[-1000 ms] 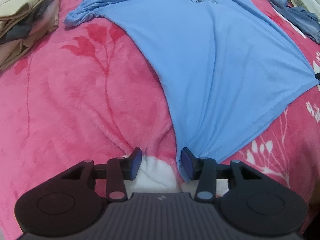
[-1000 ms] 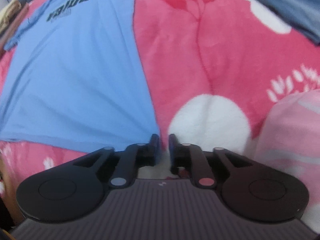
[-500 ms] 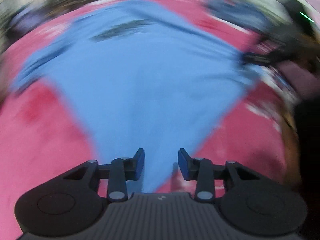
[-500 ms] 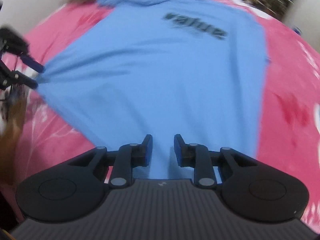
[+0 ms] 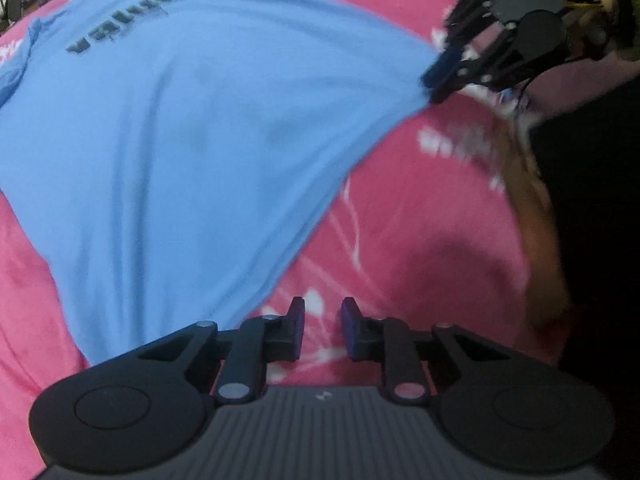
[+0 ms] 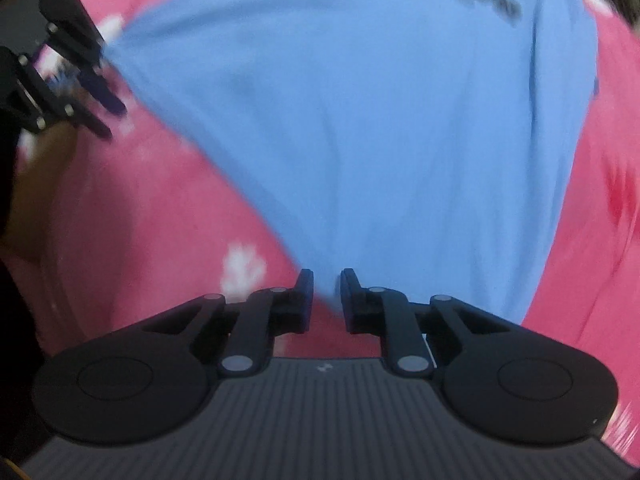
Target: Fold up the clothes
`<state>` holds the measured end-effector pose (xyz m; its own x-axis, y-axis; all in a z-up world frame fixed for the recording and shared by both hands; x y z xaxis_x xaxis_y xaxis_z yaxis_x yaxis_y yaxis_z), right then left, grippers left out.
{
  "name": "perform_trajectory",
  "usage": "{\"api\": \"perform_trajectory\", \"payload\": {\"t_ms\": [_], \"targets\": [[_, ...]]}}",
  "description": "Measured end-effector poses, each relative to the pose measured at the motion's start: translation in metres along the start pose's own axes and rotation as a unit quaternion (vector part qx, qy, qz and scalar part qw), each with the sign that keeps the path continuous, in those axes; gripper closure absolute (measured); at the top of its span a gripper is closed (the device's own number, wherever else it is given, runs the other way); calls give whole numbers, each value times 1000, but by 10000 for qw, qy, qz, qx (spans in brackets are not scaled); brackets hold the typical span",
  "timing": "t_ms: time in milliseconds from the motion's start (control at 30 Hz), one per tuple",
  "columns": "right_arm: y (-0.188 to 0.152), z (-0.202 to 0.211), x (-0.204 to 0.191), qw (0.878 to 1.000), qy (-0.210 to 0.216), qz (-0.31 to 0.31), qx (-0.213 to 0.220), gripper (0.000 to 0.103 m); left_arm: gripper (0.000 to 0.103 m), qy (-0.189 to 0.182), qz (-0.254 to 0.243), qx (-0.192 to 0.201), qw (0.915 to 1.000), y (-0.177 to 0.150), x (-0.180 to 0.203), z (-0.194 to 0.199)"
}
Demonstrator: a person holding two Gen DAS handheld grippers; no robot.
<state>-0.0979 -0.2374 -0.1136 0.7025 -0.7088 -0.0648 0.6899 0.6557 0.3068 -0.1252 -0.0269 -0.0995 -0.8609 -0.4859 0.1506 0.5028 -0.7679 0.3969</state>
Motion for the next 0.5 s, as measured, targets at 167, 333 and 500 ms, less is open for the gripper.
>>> {"api": "perform_trajectory", "payload": {"t_ms": [167,333,500], "targets": [[86,-9,-2,9963,50,339,788,88,79,698,-19,511,9963,46,-34,5],[69,-61,-7,9958,150,744,517,88,80,1010,27,257,9946,38,-45,-40],[8,-42,-32,9918,757,1031,-45,88,76,409,341,245,9983,9,-19,-37]]}}
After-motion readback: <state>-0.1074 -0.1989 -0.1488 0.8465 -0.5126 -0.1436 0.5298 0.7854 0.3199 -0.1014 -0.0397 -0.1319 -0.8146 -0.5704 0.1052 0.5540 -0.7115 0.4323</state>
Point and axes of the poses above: each gripper's, at about its wrist camera, not at the fingertips, and z roughly against the way its jaws point, x to its right, y to its top, the point moved 8 cm from there along -z, roughly the way its jaws point, and after that the axes turned 4 degrees about -z, right-handed, at the moved point
